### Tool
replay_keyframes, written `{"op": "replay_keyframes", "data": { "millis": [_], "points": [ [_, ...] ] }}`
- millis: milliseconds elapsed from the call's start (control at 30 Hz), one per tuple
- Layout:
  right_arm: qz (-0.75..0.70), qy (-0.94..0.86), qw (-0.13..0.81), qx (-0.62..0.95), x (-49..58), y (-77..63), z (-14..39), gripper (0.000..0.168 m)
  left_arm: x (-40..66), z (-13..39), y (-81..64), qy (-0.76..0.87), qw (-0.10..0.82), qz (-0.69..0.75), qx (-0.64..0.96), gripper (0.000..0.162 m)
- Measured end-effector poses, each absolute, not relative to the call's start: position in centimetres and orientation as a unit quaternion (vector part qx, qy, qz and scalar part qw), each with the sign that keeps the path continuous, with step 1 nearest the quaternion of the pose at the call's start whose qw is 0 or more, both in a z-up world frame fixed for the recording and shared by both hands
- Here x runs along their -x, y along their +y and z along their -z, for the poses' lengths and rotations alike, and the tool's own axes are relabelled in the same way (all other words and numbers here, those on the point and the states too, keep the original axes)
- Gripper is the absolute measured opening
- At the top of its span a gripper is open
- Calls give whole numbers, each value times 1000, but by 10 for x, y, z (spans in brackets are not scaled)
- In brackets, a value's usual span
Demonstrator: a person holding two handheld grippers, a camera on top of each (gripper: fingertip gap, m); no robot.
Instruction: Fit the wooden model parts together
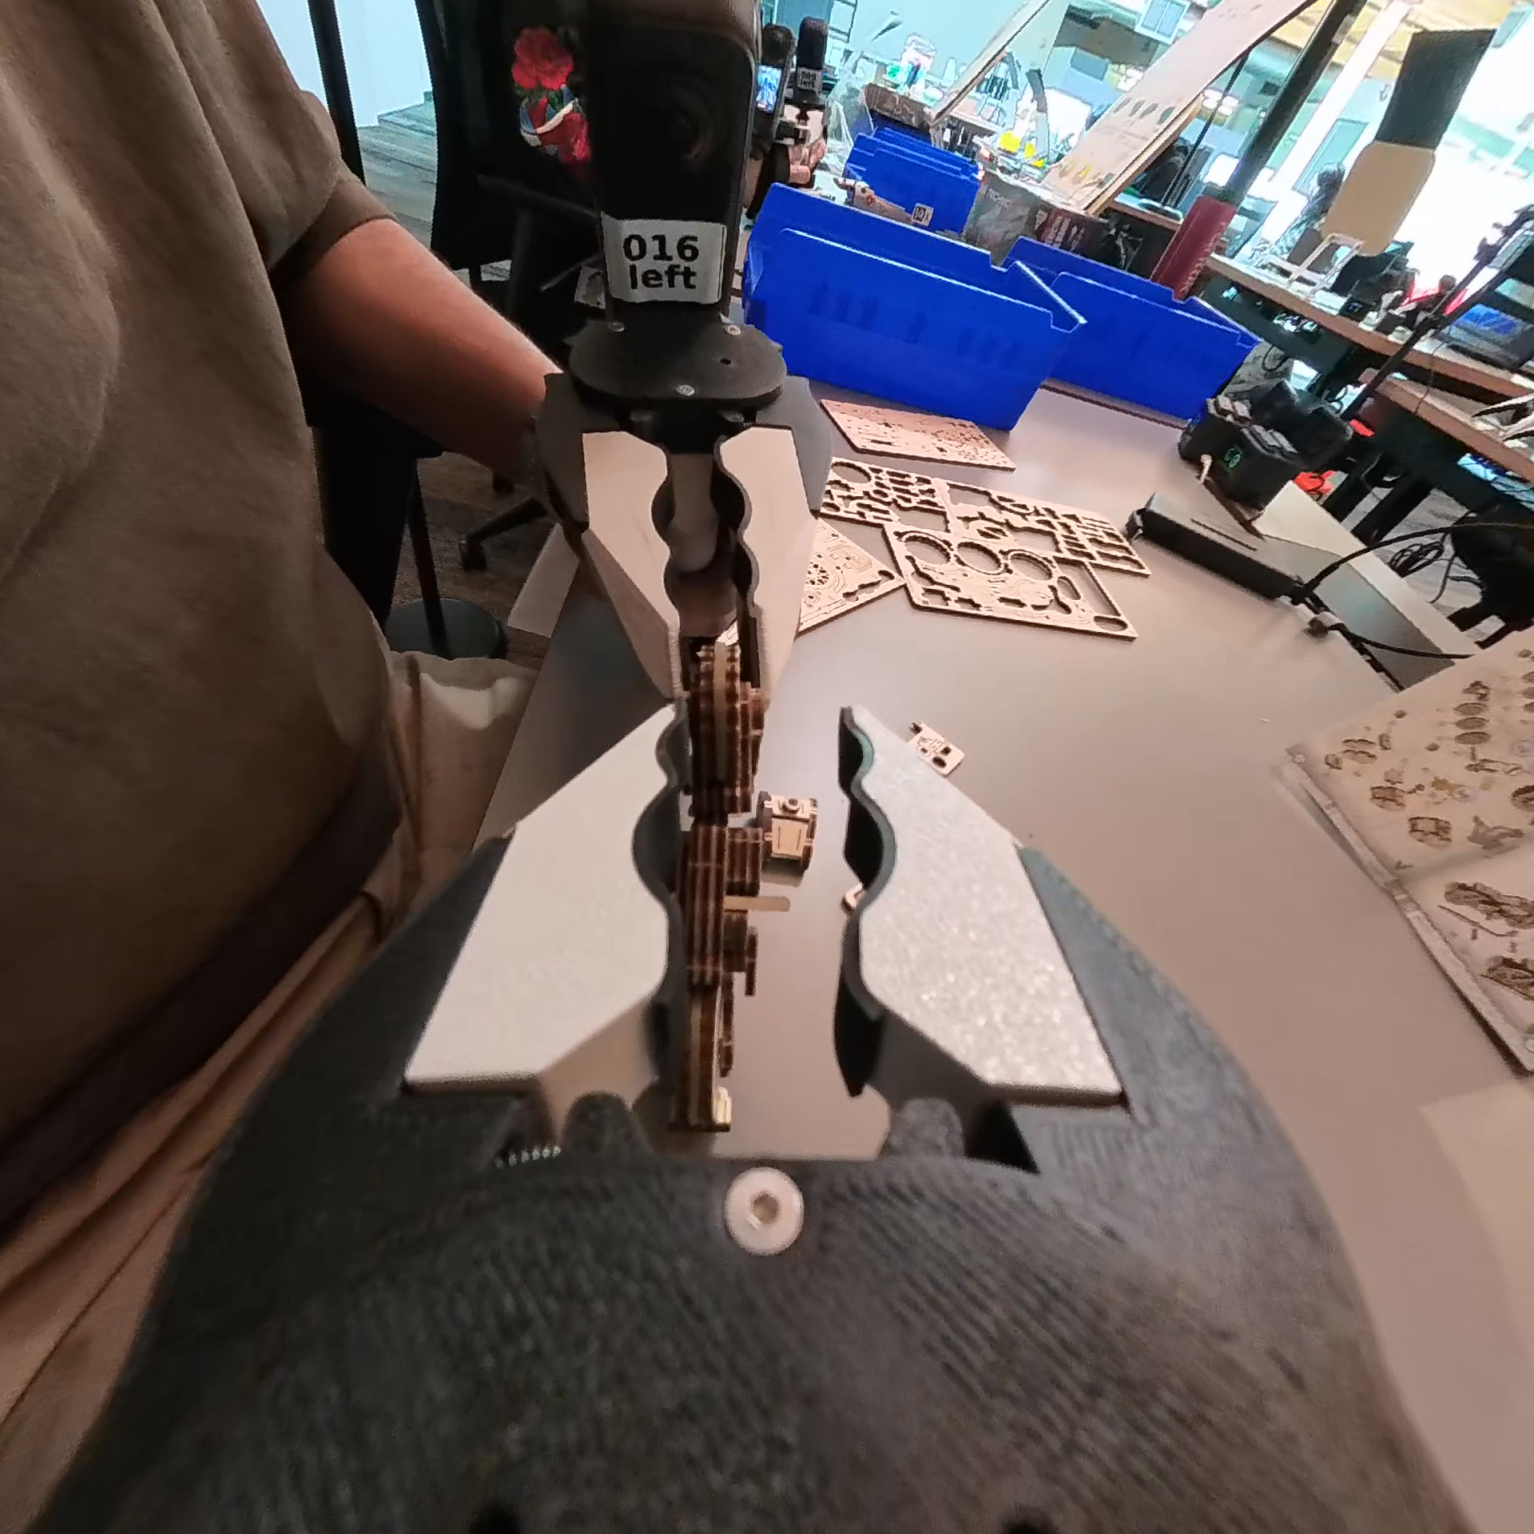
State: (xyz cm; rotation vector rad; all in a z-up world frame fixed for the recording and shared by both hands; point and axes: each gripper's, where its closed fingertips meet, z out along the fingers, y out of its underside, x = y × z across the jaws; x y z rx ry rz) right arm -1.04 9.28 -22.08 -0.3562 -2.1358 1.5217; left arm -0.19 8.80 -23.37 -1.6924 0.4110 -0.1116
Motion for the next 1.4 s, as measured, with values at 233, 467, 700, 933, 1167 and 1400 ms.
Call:
{"op": "replay_keyframes", "data": {
  "millis": [233,467,700,933,1167,1400],
  "points": [
    [-560,-783,236,134,9,92,222,36,3,234,88,177,643,47,744,13],
    [-563,-783,227,136,8,91,222,37,1,234,88,177,642,49,744,13],
    [-571,-787,183,148,4,88,226,32,-3,236,86,199,638,36,743,13],
    [-570,-790,171,147,2,88,228,31,-4,237,87,202,637,32,743,13],
    [-552,-804,170,143,1,84,235,32,-6,233,90,194,643,30,740,13],
    [-524,-817,196,144,6,84,242,44,-1,230,90,169,649,47,741,13]
  ]
}}
